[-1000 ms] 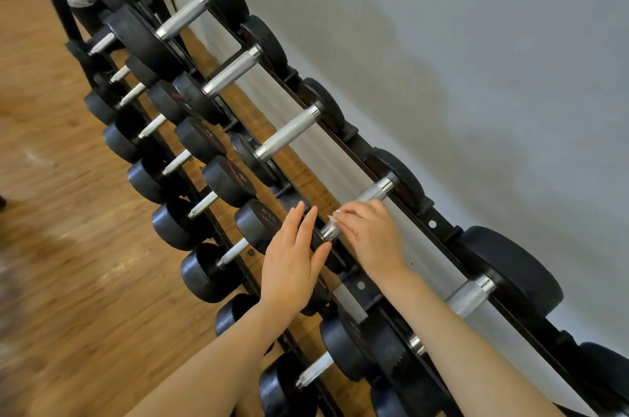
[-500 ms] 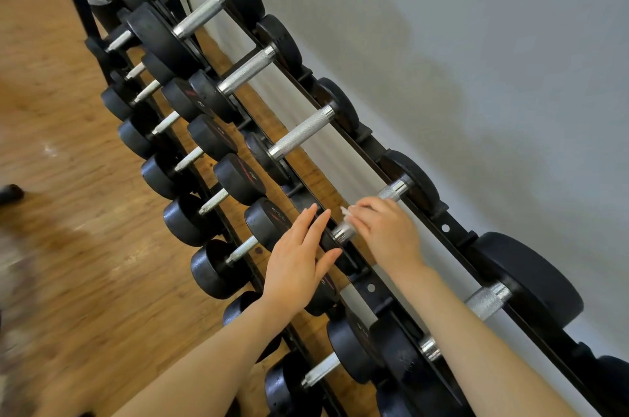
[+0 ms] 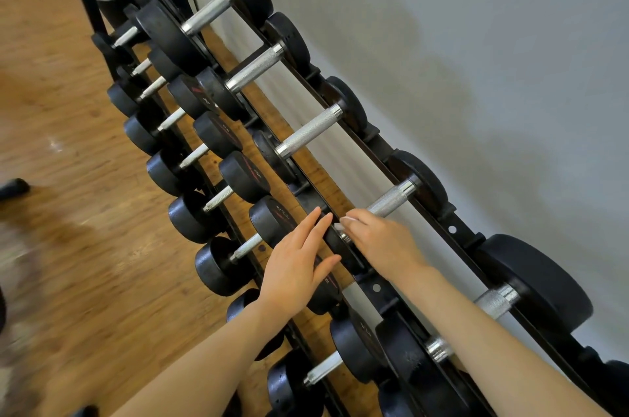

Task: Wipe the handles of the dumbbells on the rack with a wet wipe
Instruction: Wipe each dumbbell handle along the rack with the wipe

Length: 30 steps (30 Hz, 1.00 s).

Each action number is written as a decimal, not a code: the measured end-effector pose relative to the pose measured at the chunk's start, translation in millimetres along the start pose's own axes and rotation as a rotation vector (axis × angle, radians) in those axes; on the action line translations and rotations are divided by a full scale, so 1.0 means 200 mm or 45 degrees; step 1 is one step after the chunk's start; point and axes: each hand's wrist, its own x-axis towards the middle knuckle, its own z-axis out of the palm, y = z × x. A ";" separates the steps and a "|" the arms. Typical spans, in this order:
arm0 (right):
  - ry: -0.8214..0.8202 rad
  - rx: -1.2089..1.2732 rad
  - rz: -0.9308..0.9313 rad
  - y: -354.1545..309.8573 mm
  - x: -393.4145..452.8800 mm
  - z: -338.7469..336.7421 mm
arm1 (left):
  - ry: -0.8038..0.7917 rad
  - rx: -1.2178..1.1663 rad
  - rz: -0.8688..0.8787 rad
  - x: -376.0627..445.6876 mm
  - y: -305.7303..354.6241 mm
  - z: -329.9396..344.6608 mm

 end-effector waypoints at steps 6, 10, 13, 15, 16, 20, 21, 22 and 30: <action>0.081 0.167 0.091 0.05 0.01 -0.02 | 0.019 -0.008 0.016 0.01 -0.02 0.01; 0.052 0.247 0.037 0.02 -0.01 0.00 | 0.029 -0.029 -0.001 0.00 0.00 0.01; 0.172 0.189 0.068 0.05 -0.01 0.01 | 0.014 -0.055 -0.031 0.00 0.01 0.00; 0.234 0.210 0.124 0.04 -0.02 0.02 | 0.014 -0.050 -0.033 0.00 0.01 -0.01; 0.232 0.222 0.118 0.03 -0.03 0.03 | 0.015 -0.044 -0.030 0.00 0.02 -0.01; 0.180 0.147 0.076 0.01 -0.03 0.03 | 0.015 -0.022 -0.028 0.00 0.02 -0.01; 0.202 0.109 0.113 0.02 -0.01 0.02 | 0.015 -0.019 -0.030 0.00 0.02 -0.01; 0.229 0.093 0.166 0.03 0.00 0.01 | 0.013 -0.016 -0.032 0.00 0.02 -0.01; 0.148 0.147 0.057 -0.01 -0.01 0.03 | 0.008 0.015 -0.048 0.00 0.04 -0.02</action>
